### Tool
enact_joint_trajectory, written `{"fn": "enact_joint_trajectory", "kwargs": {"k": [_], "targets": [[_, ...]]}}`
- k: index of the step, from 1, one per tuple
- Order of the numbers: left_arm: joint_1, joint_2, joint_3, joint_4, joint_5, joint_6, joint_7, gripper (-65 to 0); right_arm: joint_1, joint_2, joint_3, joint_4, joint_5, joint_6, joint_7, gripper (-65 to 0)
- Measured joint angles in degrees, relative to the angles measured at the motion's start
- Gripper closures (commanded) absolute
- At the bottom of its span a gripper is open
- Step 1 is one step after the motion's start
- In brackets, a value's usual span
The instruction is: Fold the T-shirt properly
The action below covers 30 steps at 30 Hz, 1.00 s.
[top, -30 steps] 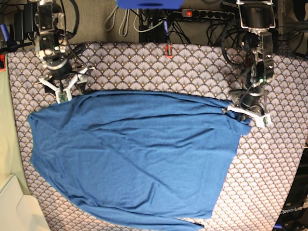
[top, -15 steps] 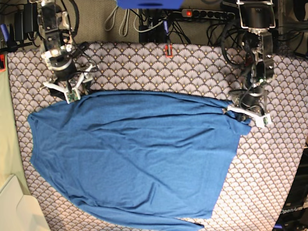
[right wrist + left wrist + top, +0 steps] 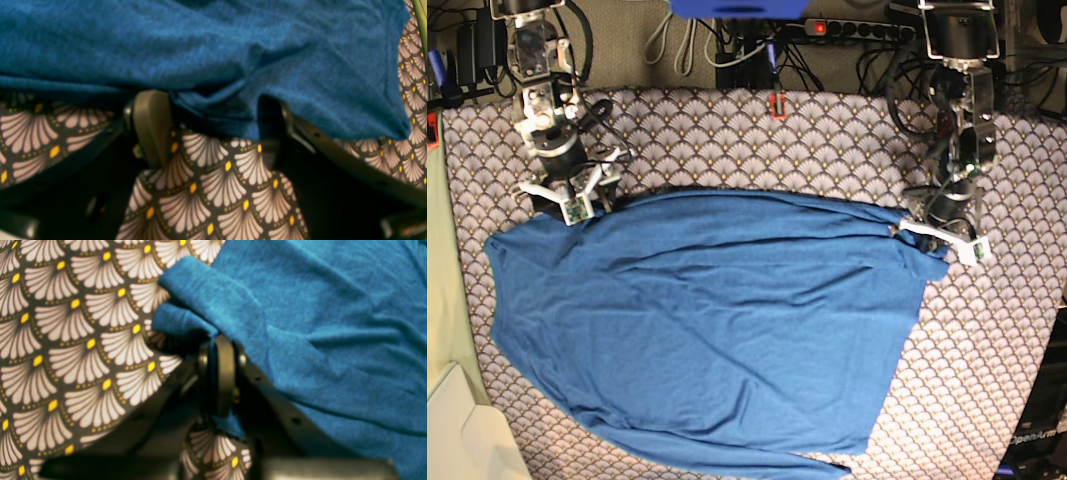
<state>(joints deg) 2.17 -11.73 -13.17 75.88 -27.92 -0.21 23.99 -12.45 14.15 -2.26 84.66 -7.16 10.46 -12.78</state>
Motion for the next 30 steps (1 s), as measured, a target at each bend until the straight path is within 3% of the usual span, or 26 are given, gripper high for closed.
{"fn": "enact_joint_trajectory", "kwargs": {"k": [8, 15, 18, 30], "targets": [[-0.13, -0.02, 0.0, 0.0, 0.0, 0.0, 0.0, -0.4, 0.35, 0.33, -0.09, -2.34, 0.7, -0.11, 2.86, -29.8], [-0.15, 0.0, 0.0, 0.0, 0.0, 0.02, 0.0, -0.4, 1.14, 1.81, -1.03, -4.61, 1.4, 0.15, 4.42, -7.8], [-0.13, 0.0, 0.0, 0.0, -0.02, 0.0, 0.02, -0.4, 1.16, 1.9, -1.03, -4.66, 1.14, 0.2, 4.28, -2.8], [0.04, 0.0, 0.11, 7.06, -0.2, 0.42, 0.26, -0.4, 0.15, 3.17, -0.96, -0.79, -0.15, 0.24, -0.55, -1.6]]}}
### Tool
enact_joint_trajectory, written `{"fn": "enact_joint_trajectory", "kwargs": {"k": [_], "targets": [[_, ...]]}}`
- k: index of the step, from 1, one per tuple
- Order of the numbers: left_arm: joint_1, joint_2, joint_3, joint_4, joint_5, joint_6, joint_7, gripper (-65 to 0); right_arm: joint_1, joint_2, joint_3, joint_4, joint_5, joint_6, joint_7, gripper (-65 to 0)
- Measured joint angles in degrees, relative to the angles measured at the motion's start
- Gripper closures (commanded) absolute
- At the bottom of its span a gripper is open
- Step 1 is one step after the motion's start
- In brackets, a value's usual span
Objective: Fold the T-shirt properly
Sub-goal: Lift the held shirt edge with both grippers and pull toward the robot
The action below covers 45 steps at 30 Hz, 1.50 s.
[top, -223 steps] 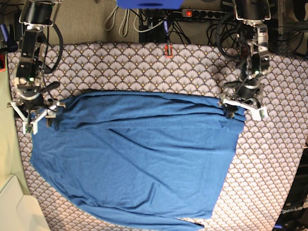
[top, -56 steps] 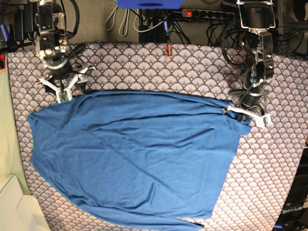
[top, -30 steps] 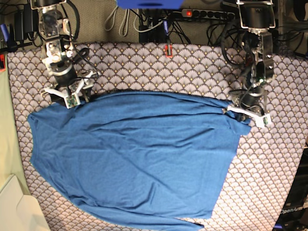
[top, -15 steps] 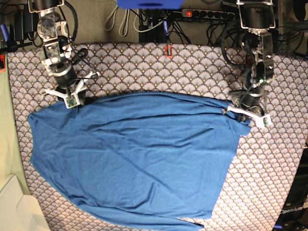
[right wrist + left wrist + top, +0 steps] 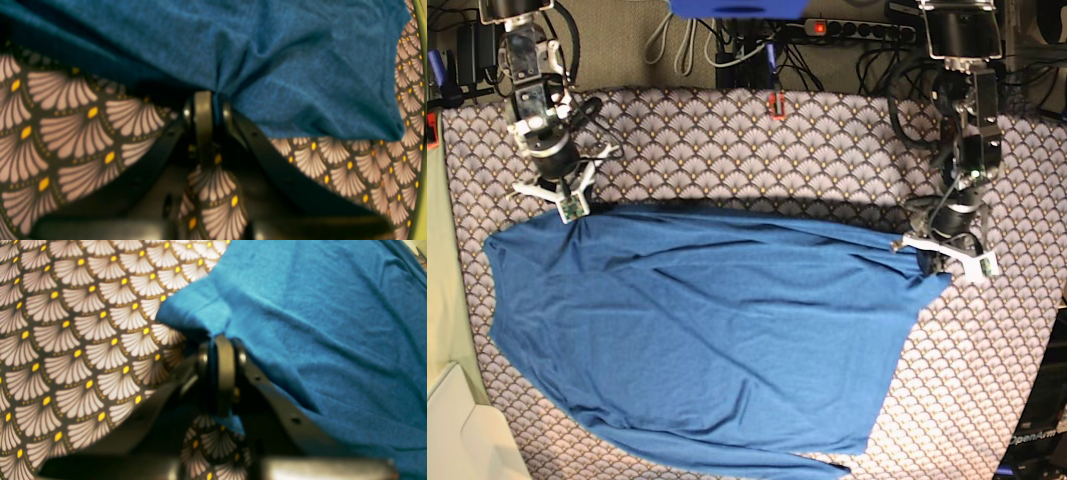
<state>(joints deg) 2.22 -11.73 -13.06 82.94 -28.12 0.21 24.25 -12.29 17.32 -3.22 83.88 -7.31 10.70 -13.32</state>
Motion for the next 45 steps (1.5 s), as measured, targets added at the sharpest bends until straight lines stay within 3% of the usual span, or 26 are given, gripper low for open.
{"fn": "enact_joint_trajectory", "kwargs": {"k": [21, 37, 41, 45], "targets": [[-0.28, 0.0, -0.33, -0.33, -0.02, -0.2, -0.02, -0.4, 3.39, 1.01, 0.22, 3.26, -0.04, 0.04, -1.51, -1.6], [-8.22, 0.0, -0.07, -5.46, 0.55, -0.44, -0.11, -0.4, 9.2, 0.94, -0.02, 1.7, -0.35, 0.07, -1.46, -1.6], [-9.84, 0.0, -0.07, -7.74, 0.59, -0.42, -0.11, -0.4, 11.5, 1.03, -0.02, -0.28, -0.39, 5.86, -1.66, -1.6], [-11.58, 0.0, -0.04, -9.62, 0.61, -0.39, 0.0, -0.4, 12.85, 0.94, 0.0, -2.69, -0.42, 6.86, -1.53, -1.7]]}}
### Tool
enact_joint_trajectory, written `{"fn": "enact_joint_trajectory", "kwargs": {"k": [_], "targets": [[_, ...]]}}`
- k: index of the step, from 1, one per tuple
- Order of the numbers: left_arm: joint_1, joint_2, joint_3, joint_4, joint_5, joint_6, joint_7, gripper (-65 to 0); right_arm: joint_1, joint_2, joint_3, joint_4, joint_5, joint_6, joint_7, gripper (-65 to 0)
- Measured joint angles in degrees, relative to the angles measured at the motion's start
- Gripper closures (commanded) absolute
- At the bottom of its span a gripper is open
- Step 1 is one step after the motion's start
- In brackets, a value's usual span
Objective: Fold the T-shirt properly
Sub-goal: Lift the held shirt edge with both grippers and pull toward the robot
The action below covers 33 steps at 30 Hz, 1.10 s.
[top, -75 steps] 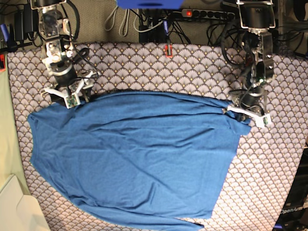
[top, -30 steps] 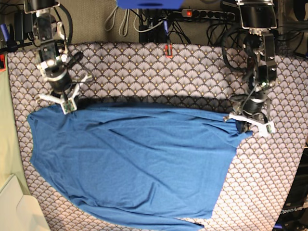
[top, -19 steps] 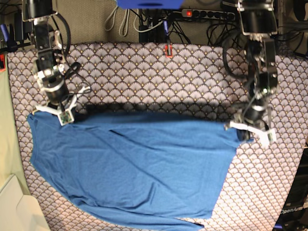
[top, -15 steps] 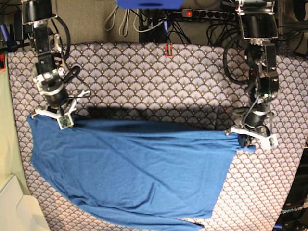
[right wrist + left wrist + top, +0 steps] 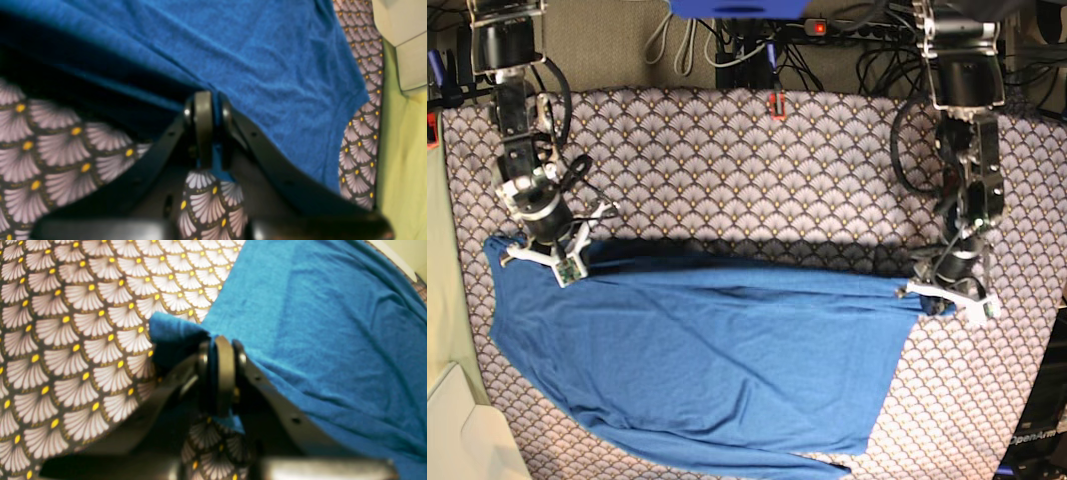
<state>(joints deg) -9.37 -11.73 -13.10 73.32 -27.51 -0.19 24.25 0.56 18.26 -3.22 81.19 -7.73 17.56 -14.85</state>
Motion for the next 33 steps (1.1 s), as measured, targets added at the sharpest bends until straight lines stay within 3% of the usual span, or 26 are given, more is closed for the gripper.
{"fn": "enact_joint_trajectory", "kwargs": {"k": [6, 17, 24, 33], "targets": [[-3.21, 0.13, 0.22, -3.78, 0.0, -0.02, -0.07, -0.4, 3.3, 0.0, -0.02, -3.32, 0.02, 0.24, 0.09, -1.8], [-9.62, -0.35, 7.13, -11.52, 0.17, 0.15, -0.44, -0.4, 9.18, 0.0, -0.07, -9.46, 0.0, 0.26, 0.37, -1.9], [-13.29, -0.63, 7.1, -16.59, 0.11, 0.11, -0.42, -0.4, 11.52, 2.08, -7.41, -13.51, -0.26, 0.24, 1.05, -1.9], [-15.61, -0.35, 7.32, -19.67, 0.22, 0.0, -0.44, -0.4, 12.9, 2.03, -7.96, -13.6, -0.26, 0.26, 2.62, -1.9]]}}
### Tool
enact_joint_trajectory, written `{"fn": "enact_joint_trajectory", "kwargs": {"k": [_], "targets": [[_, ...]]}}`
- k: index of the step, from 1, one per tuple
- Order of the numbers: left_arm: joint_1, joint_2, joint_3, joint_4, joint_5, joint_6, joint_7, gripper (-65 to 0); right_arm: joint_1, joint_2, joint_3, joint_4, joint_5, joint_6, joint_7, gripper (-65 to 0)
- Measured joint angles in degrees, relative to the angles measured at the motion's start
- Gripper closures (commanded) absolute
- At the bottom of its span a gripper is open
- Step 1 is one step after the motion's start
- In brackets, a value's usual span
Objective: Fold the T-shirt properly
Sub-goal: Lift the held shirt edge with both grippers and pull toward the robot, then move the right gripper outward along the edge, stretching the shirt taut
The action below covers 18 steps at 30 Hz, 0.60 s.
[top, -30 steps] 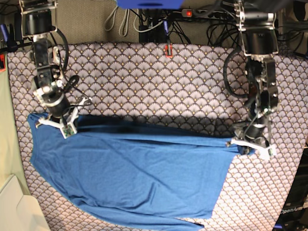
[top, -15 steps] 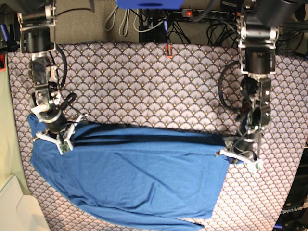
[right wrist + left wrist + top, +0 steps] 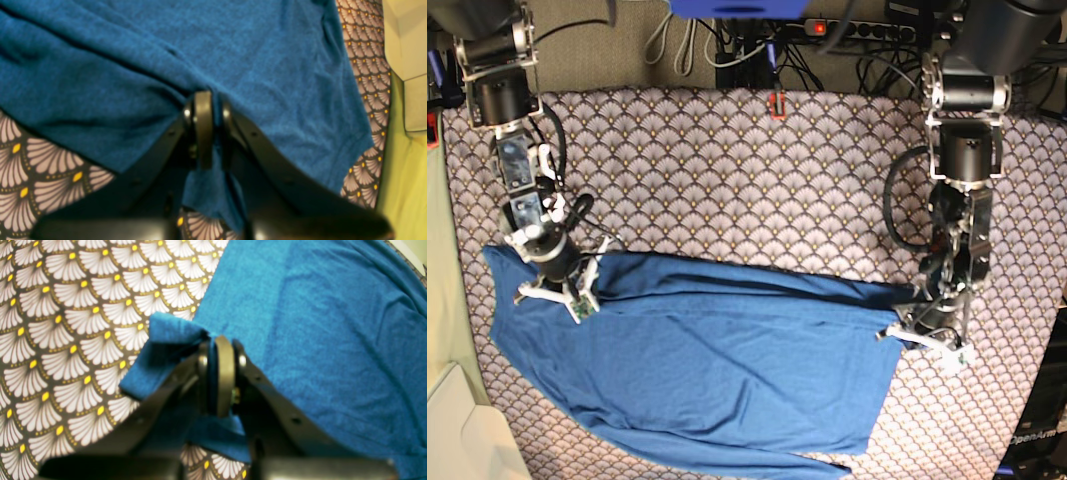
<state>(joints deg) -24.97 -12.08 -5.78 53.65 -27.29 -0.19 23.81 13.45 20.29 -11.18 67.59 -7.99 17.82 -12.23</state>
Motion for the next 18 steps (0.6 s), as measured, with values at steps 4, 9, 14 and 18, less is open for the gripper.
{"fn": "enact_joint_trajectory", "kwargs": {"k": [4, 9, 14, 18], "targets": [[-0.81, 0.17, 0.0, -0.17, -0.02, -0.02, -0.04, -0.5, 2.84, -0.11, 0.02, -3.1, 0.11, -0.02, 0.42, -1.9], [-1.09, 0.17, 0.0, -0.17, 0.0, -0.02, -0.22, -0.5, 4.33, -0.11, 0.02, -7.39, 0.04, 0.0, 0.37, -1.9], [-1.14, 0.2, 0.0, -0.22, 0.0, -0.04, -0.24, -0.5, 4.68, -0.11, 0.0, -7.5, 0.07, 0.0, 0.42, -1.9], [-1.09, 0.2, 0.0, -0.26, 0.0, 0.07, -0.22, -1.2, 4.72, -0.13, 0.02, -7.5, 0.04, 0.0, 0.44, -1.9]]}}
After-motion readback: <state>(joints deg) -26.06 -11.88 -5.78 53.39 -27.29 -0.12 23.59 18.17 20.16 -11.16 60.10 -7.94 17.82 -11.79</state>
